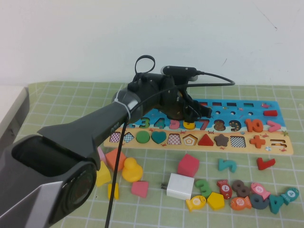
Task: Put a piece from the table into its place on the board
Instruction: Place the "number 6" into the hole of the number 6
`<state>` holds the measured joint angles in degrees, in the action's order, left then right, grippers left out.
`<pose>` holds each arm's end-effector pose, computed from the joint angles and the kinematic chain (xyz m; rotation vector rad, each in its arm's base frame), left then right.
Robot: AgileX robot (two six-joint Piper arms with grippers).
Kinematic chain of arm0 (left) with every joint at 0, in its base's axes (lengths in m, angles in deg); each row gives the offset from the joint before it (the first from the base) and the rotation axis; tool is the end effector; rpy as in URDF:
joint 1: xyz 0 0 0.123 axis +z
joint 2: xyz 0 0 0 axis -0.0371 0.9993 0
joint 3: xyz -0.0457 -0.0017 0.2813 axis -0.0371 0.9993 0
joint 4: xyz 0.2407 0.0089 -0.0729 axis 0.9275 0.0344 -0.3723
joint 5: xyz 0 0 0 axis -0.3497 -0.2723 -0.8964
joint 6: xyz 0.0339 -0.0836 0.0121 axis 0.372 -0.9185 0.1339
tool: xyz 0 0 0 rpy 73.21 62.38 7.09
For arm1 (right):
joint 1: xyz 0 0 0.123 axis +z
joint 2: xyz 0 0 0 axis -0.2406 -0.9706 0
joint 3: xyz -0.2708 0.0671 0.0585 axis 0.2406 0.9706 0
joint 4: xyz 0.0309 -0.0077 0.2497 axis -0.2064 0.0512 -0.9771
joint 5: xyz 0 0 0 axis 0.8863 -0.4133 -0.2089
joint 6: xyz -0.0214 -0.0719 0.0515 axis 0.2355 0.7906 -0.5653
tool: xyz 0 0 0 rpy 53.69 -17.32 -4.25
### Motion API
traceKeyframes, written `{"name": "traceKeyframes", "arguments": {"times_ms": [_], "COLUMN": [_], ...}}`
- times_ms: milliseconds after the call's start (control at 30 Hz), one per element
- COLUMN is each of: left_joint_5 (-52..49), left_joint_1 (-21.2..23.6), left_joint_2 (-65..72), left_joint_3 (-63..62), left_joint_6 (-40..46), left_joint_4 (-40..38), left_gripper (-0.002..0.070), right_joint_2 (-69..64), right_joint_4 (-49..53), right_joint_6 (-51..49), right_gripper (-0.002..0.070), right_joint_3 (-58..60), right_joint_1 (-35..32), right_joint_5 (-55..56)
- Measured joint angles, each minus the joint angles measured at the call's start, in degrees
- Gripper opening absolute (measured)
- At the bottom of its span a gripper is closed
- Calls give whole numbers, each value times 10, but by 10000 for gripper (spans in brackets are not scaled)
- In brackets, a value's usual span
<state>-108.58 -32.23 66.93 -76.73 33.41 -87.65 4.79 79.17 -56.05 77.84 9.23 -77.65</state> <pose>0.4738 -0.2877 0.1803 0.3713 2.3882 -0.5203 0.0525 -0.0044 0.1753 0.1059 1.8463 -0.0343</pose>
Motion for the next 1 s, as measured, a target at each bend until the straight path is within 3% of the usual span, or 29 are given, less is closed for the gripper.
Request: {"name": "traceKeyframes", "arguments": {"times_ms": [1000], "left_joint_5": [3], "left_joint_1": [-17], "left_joint_2": [0], "left_joint_3": [0], "left_joint_6": [0], "left_joint_4": [43], "left_gripper": [202], "right_joint_2": [0], "right_joint_4": [0], "right_joint_6": [0], "right_gripper": [-1], "right_joint_3": [0], "right_joint_1": [0], "right_joint_5": [0]}}
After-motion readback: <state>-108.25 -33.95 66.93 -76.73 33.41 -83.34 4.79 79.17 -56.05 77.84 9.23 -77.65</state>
